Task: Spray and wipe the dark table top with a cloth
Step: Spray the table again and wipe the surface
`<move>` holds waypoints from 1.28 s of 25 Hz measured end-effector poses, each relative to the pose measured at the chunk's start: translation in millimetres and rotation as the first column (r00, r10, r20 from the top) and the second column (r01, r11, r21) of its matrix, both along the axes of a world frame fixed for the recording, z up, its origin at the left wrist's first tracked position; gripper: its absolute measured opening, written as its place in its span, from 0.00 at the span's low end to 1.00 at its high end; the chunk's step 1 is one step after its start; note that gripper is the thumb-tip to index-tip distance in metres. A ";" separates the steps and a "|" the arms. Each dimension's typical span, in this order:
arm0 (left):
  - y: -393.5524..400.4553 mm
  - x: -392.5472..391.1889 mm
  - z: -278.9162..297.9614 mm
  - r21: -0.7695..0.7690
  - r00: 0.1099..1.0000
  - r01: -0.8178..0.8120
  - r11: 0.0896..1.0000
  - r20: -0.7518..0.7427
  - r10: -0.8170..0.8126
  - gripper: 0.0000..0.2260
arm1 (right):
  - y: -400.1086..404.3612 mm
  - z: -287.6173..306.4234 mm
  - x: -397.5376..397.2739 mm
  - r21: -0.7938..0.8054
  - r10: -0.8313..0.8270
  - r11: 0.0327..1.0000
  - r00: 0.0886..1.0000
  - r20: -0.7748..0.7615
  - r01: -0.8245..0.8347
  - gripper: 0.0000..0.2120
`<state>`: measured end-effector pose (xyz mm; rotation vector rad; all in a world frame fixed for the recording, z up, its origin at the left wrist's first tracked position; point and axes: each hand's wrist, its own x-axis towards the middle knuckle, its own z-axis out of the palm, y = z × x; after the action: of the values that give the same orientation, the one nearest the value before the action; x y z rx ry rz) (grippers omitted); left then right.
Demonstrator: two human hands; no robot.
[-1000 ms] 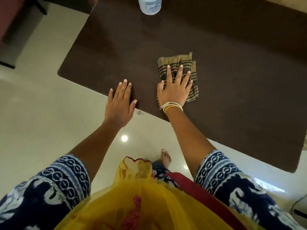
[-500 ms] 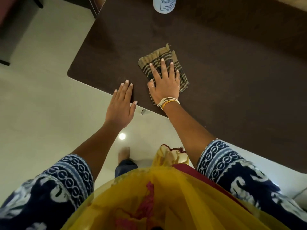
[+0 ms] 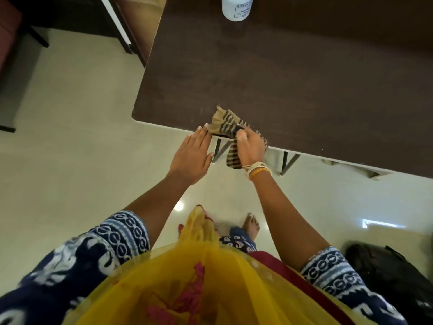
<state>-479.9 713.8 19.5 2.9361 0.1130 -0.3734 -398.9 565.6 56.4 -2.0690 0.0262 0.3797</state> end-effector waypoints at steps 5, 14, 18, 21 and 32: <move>4.7 0.1 1.4 -0.003 1.000 0.028 1.000 0.006 -0.028 0.27 | -75.7 47.7 31.3 0.550 -0.552 0.618 0.808 -0.207 0.563 0.11; 31.8 -8.3 1.7 0.038 0.999 0.042 0.998 0.009 -0.043 0.26 | -96.8 -16.0 36.1 -0.354 -0.506 0.791 0.859 0.084 0.500 0.33; 57.6 -24.9 1.0 0.033 1.000 -0.017 0.999 0.014 0.016 0.27 | 21.2 -24.4 8.6 -0.336 -0.120 0.932 0.990 0.069 0.137 0.25; 79.4 -34.7 3.8 -0.009 0.997 -0.059 0.998 0.055 0.060 0.26 | 96.4 -21.6 -14.4 -0.270 0.159 0.953 0.985 0.064 -0.136 0.22; 101.6 -10.4 33.9 -0.737 0.759 -0.542 0.405 -0.222 0.612 0.12 | 114.3 25.9 -14.9 0.476 -0.013 0.747 0.726 -0.687 0.464 0.25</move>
<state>-490.3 815.4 53.4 1.8579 0.7501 -0.1169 -413.9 679.8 82.3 -1.1543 0.5409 0.8039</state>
